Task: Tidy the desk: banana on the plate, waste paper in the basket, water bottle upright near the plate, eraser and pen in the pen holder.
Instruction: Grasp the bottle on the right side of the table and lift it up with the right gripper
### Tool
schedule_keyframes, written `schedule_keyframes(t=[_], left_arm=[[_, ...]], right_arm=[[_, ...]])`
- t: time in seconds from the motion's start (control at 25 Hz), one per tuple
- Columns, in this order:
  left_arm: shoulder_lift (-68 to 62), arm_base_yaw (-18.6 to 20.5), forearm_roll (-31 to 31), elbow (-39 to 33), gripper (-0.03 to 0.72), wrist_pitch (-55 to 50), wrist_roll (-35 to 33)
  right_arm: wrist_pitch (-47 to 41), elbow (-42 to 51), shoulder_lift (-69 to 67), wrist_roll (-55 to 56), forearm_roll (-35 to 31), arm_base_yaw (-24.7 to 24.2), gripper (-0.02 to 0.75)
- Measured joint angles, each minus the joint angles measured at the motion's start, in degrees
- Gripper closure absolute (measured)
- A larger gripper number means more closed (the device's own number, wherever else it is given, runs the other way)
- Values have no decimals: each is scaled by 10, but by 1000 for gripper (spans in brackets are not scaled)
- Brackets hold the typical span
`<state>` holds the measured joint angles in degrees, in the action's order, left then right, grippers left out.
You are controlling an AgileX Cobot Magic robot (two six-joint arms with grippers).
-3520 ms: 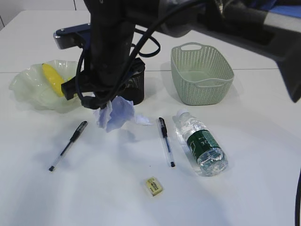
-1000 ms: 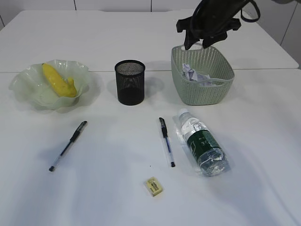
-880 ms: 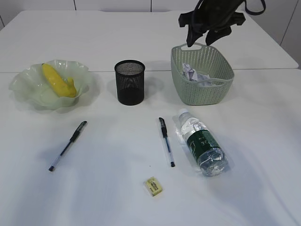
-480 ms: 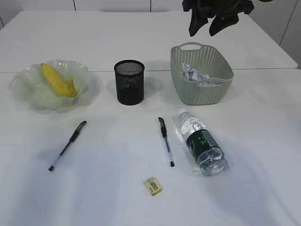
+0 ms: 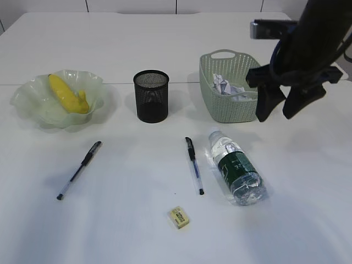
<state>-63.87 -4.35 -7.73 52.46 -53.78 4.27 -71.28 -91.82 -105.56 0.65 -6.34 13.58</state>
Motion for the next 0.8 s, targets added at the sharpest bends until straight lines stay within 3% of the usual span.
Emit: schedule_keyframes(t=[0.28, 0.56, 0.8], left_arm=[[0, 0, 0, 0, 359, -9, 0], [0, 0, -12, 0, 359, -10, 0], [0, 0, -12, 0, 359, -11, 0]], right_arm=[[22, 46, 5, 0, 3, 10, 315], [88, 46, -31, -2, 28, 68, 314], [98, -3, -93, 2, 37, 84, 310]])
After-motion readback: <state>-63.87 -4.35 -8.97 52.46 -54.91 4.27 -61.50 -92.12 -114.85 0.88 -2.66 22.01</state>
